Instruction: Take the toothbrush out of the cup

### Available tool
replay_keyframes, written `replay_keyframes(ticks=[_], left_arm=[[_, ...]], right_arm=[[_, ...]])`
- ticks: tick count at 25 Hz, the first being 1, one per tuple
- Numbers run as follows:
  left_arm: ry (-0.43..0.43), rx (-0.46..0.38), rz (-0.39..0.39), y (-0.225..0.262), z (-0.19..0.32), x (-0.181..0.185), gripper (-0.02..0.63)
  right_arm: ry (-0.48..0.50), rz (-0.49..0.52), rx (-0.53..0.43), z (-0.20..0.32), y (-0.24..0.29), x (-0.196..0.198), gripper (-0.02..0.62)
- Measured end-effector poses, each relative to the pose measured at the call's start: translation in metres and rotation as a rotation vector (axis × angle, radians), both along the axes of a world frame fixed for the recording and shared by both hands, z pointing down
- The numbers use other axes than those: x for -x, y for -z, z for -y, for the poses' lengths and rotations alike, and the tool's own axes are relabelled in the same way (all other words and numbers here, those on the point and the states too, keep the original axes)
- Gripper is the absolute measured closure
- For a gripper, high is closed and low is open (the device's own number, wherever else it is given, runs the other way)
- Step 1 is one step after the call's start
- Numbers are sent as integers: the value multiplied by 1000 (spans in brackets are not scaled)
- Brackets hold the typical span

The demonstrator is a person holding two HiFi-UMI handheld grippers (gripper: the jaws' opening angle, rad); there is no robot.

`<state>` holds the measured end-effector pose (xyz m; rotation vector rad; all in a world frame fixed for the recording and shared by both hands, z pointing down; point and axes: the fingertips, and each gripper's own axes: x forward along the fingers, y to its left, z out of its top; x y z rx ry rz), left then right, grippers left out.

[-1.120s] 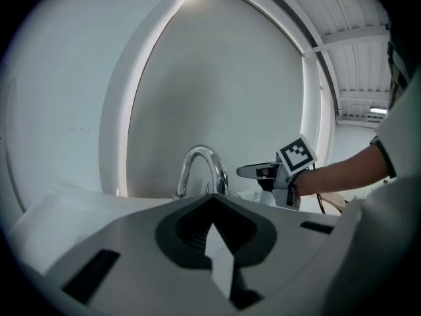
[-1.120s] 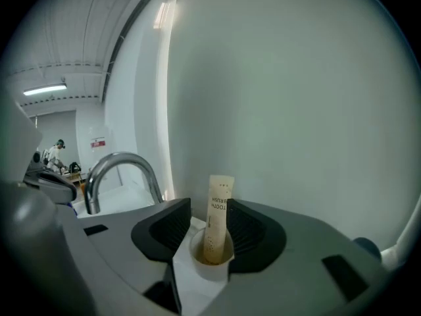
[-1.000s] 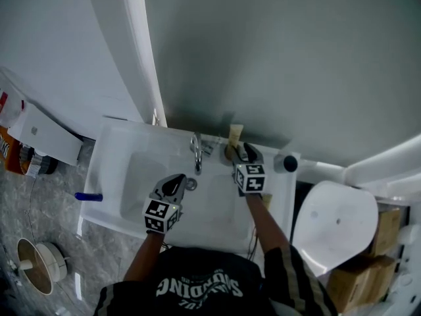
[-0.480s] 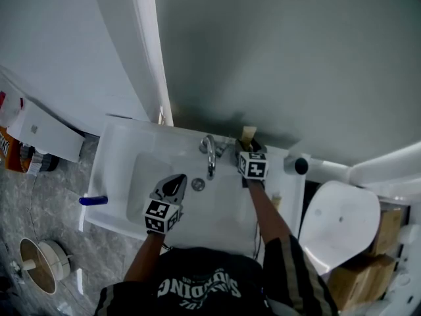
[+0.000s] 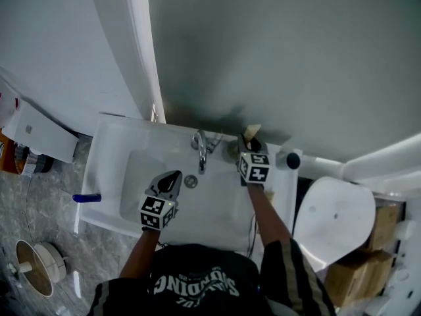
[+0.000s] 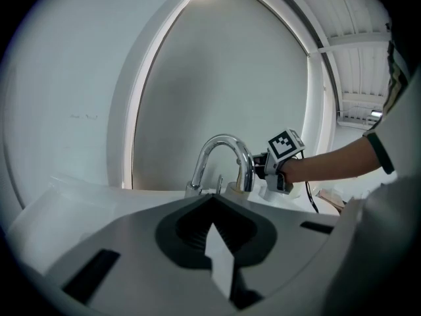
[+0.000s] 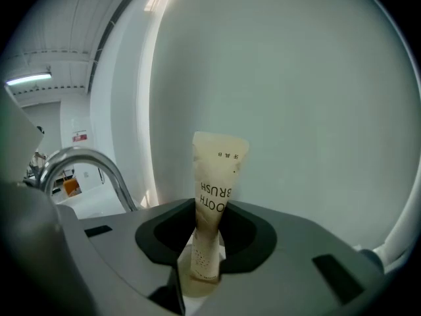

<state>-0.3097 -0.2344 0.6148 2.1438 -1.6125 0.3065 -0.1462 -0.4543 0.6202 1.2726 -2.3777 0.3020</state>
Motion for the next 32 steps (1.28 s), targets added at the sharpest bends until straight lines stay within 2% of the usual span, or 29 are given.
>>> replay_keyframes(ticks=[8,13,24,32], left_arm=[[-12,-22,4,13,-14,-33,606],[-20,-43,15,24,-27,-52,606],[-39,-99,61,50,-55,-87,606],[-47,-102,61,48,-80,-114,606]], right_arm=[[40,99,-107,-17,75,-18,499],[53,124,-133,-39,98,-34,503],[51,151,-76,-123,75,-82,505],[57,122,-61,-206,49,-113,511]])
